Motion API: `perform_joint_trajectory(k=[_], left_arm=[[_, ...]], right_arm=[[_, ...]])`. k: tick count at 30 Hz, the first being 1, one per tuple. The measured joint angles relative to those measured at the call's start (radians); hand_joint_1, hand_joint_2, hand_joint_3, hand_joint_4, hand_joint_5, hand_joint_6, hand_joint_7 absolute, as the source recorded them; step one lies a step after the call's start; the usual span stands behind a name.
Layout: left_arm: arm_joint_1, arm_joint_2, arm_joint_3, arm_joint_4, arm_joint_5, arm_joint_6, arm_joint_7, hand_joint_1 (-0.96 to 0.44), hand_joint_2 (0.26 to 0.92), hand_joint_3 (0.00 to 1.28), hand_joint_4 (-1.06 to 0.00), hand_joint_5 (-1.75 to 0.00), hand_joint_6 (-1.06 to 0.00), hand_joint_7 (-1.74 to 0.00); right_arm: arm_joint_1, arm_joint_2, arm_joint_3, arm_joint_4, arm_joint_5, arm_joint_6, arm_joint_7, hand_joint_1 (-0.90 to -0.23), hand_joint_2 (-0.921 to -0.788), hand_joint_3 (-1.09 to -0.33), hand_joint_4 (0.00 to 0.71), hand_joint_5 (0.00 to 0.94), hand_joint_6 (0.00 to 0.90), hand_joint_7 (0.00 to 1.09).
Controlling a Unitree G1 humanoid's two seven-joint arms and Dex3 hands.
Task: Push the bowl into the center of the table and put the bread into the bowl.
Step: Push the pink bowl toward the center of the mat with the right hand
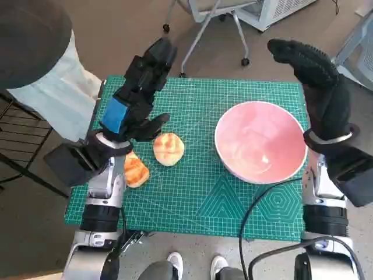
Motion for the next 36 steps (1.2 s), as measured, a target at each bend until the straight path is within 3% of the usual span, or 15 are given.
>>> perform_joint_trajectory(k=[36], left_arm=[[-0.002,-0.006,0.003,0.004,-0.027,0.0,-0.012,-0.73,0.921,0.43,-0.05,0.0,0.0,-0.35]], right_arm=[[0.006,-0.002,-0.001,-0.001,-0.001,-0.009,0.0,-0.706,-0.921,-0.705,0.165,0.0,0.051,0.39]])
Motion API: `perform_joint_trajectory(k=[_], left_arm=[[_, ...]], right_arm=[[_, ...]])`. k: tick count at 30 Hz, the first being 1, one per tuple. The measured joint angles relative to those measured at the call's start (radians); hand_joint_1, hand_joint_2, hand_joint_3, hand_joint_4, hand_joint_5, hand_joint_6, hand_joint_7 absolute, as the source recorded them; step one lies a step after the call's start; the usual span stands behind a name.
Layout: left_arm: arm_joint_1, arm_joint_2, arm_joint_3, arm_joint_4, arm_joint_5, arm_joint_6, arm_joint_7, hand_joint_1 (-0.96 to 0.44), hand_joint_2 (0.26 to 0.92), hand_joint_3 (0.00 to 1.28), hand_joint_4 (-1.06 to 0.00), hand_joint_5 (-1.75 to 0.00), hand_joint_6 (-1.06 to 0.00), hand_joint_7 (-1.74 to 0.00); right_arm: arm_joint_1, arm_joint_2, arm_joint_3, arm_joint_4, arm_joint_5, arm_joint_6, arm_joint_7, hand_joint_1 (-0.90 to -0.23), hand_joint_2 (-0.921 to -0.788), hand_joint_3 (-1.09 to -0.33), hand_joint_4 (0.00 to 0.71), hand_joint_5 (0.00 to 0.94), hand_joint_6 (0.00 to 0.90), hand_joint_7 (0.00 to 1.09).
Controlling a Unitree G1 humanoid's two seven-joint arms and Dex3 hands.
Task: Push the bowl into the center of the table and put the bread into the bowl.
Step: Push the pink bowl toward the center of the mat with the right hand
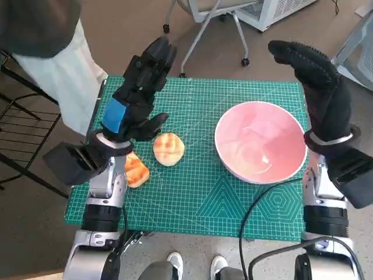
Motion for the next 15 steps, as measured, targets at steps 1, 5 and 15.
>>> perform_joint_trajectory(k=[1,5,15], left_arm=[[0.0,0.0,0.0,0.0,0.0,0.0,0.0,-0.73,0.921,0.43,-0.05,0.0,0.0,-0.34],[0.0,0.0,0.002,0.0,0.0,0.0,-0.001,-0.73,0.921,0.44,-0.05,0.0,0.0,-0.33],[0.0,0.0,0.009,0.001,-0.005,0.0,-0.009,-0.72,0.921,0.44,-0.05,0.0,0.0,-0.33]], right_arm=[[0.001,0.0,0.0,0.0,0.0,0.0,0.0,-0.706,-0.921,-0.705,0.165,0.0,0.051,0.39],[0.004,0.0,0.0,-0.003,0.0,0.0,0.0,-0.705,-0.921,-0.705,0.164,0.0,0.051,0.39],[0.019,0.0,0.0,-0.014,-0.003,0.0,-0.003,-0.699,-0.921,-0.707,0.165,0.0,0.049,0.39]])
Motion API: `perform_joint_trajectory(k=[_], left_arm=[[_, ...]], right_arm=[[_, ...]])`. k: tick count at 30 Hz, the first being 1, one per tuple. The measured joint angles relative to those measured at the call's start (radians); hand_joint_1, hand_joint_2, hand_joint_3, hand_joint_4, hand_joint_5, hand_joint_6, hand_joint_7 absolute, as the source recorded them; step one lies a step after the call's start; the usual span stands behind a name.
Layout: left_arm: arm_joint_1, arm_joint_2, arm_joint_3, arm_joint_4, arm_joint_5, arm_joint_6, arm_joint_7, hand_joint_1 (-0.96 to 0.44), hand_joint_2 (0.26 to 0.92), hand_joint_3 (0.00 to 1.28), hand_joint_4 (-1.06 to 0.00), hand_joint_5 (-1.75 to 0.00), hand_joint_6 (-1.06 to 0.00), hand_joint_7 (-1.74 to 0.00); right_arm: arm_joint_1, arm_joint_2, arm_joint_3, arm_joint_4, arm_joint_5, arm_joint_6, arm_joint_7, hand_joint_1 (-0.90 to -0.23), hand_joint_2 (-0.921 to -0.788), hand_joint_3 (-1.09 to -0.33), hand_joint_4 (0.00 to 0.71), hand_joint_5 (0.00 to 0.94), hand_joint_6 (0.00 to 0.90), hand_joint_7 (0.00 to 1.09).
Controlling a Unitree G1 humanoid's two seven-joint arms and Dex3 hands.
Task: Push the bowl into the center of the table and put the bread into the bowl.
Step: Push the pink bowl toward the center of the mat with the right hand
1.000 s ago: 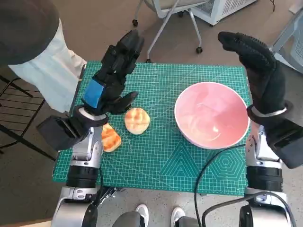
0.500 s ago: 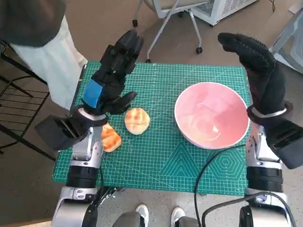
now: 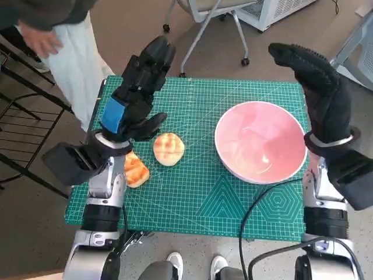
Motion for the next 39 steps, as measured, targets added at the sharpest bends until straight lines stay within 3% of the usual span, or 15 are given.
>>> perform_joint_trajectory(k=[17,22,28,39], left_arm=[[0.0,-0.01,0.003,0.01,-0.003,0.0,-0.003,-0.71,0.921,0.44,-0.04,0.0,0.0,-0.33],[0.0,-0.011,0.004,0.01,-0.003,0.001,-0.003,-0.71,0.921,0.44,-0.05,0.0,0.0,-0.33],[0.0,-0.009,0.011,0.01,-0.005,0.003,-0.004,-0.71,0.921,0.44,-0.05,0.0,0.0,-0.34],[0.0,-0.01,0.011,0.011,-0.006,0.011,-0.005,-0.71,0.921,0.43,-0.05,0.0,0.0,-0.35]], right_arm=[[0.007,-0.017,-0.015,0.006,0.009,-0.001,0.002,-0.706,-0.921,-0.695,0.174,0.003,0.07,0.36],[-0.002,-0.059,-0.061,0.111,0.052,-0.022,0.043,-0.703,-0.921,-0.687,0.179,0.002,0.096,0.32],[-0.021,-0.092,-0.112,0.238,0.072,-0.054,0.059,-0.7,-0.921,-0.69,0.169,0.0,0.105,0.3],[-0.087,-0.159,-0.18,0.534,0.045,-0.109,0.004,-0.682,-0.921,-0.708,0.141,0.0,0.109,0.28]])
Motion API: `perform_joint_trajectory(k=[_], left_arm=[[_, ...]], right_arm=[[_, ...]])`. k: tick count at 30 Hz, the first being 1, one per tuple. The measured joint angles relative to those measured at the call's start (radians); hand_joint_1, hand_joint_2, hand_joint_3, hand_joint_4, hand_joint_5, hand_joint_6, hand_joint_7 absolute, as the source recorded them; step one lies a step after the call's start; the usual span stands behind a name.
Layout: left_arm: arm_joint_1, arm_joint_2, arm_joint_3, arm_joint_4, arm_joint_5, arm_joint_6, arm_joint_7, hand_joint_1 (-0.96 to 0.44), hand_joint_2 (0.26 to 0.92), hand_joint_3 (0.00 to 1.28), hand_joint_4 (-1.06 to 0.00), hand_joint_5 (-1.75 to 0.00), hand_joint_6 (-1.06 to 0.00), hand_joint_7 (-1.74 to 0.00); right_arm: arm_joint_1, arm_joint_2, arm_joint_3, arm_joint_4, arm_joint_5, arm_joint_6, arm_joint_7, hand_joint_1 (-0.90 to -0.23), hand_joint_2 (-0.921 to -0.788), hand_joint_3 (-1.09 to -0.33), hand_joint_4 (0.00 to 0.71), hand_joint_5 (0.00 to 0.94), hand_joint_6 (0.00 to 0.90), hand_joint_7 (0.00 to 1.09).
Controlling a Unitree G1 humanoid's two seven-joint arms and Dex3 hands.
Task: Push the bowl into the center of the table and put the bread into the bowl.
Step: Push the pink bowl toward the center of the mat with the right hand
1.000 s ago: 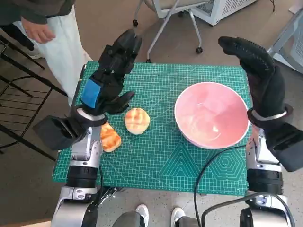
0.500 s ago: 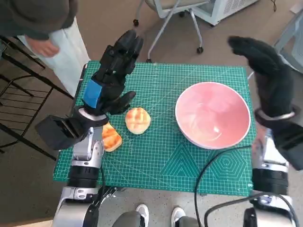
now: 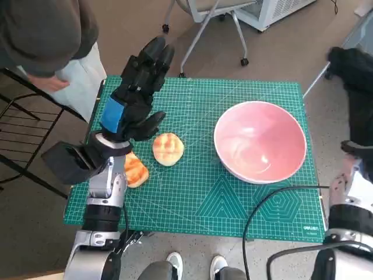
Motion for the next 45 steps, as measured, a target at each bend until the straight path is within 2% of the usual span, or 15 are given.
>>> perform_joint_trajectory(k=[7,13,16,24,29,34,40,45], left_arm=[[0.0,0.001,0.0,0.0,0.0,0.003,0.0,-0.72,0.921,0.43,-0.06,-0.01,0.0,-0.34],[0.0,0.006,0.003,0.0,0.0,0.003,0.0,-0.72,0.921,0.43,-0.06,-0.01,0.0,-0.34],[0.0,0.008,0.005,0.0,0.0,0.003,0.0,-0.72,0.921,0.43,-0.06,-0.01,0.0,-0.34],[0.0,0.014,0.005,0.0,0.0,0.004,0.0,-0.73,0.921,0.43,-0.06,-0.01,0.0,-0.35],[0.0,0.021,0.006,-0.001,0.0,0.008,0.0,-0.73,0.921,0.43,-0.06,-0.01,0.0,-0.35],[0.0,0.028,0.008,-0.007,-0.002,0.008,-0.005,-0.73,0.921,0.43,-0.06,-0.01,0.0,-0.35],[0.002,0.033,0.018,-0.014,-0.003,0.007,-0.008,-0.72,0.921,0.43,-0.07,-0.01,0.0,-0.34],[0.006,0.036,0.026,-0.014,-0.002,0.003,-0.008,-0.73,0.921,0.43,-0.07,-0.01,0.0,-0.34]], right_arm=[[-0.028,-0.026,-0.022,0.16,-0.017,0.019,-0.075,-0.66,-0.921,-0.741,0.122,0.0,0.103,0.26],[-0.03,-0.029,-0.043,0.233,-0.021,0.089,-0.126,-0.625,-0.921,-0.757,0.095,0.0,0.095,0.24],[-0.031,-0.022,-0.058,0.259,-0.02,0.134,-0.144,-0.629,-0.921,-0.753,0.088,0.0,0.098,0.22],[-0.031,0.014,-0.073,0.298,-0.029,0.244,-0.2,-0.638,-0.921,-0.765,0.077,0.0,0.113,0.2],[-0.031,0.039,-0.078,0.305,-0.035,0.301,-0.213,-0.63,-0.921,-0.777,0.062,0.0,0.097,0.18],[-0.03,0.068,-0.096,0.31,-0.032,0.347,-0.213,-0.637,-0.921,-0.781,0.075,0.008,0.1,0.18],[-0.03,0.097,-0.115,0.318,-0.031,0.389,-0.216,-0.67,-0.921,-0.742,0.096,0.014,0.127,0.18],[-0.029,0.117,-0.12,0.322,-0.033,0.419,-0.231,-0.649,-0.921,-0.753,0.11,0.016,0.139,0.19]])
